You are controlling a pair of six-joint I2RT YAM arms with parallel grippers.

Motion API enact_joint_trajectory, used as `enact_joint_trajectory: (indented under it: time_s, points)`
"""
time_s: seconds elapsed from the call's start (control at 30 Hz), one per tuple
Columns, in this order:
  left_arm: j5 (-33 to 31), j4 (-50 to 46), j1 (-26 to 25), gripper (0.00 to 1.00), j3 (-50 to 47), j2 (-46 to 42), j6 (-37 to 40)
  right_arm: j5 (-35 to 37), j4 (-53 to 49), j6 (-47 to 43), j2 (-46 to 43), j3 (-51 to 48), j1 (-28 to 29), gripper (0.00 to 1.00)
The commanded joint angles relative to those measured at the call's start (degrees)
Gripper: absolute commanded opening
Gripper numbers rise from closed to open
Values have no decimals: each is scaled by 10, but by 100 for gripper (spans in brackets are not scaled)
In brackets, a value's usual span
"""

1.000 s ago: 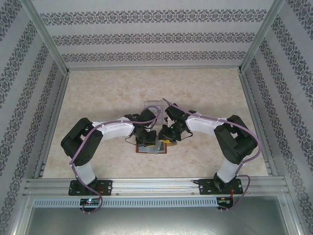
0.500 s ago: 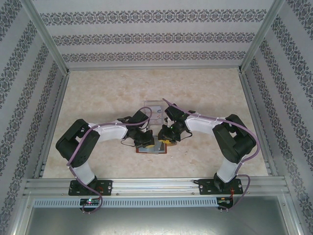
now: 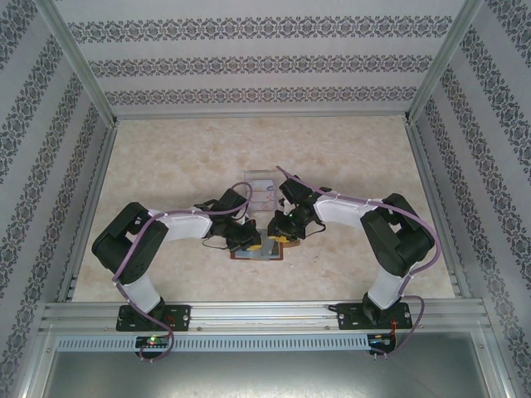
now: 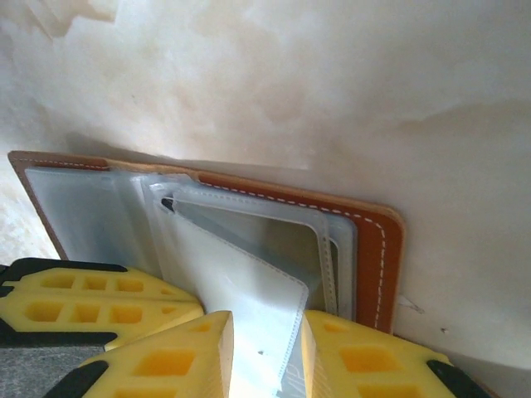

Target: Take the credit cards out of the card holder

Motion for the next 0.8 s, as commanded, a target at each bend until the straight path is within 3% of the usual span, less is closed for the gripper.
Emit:
enact_joint_trajectory:
  time_s: [0.0, 0.37, 0.77]
  points:
    - [7, 22, 6, 0, -13, -7, -14, -18, 25, 12, -4, -7, 9, 29]
    - [11, 24, 16, 0, -17, -46, -19, -29, 36, 18, -5, -6, 11, 28]
    - [-57, -165, 69, 0, 28, -182, 61, -41, 41, 27, -2, 14, 24, 33]
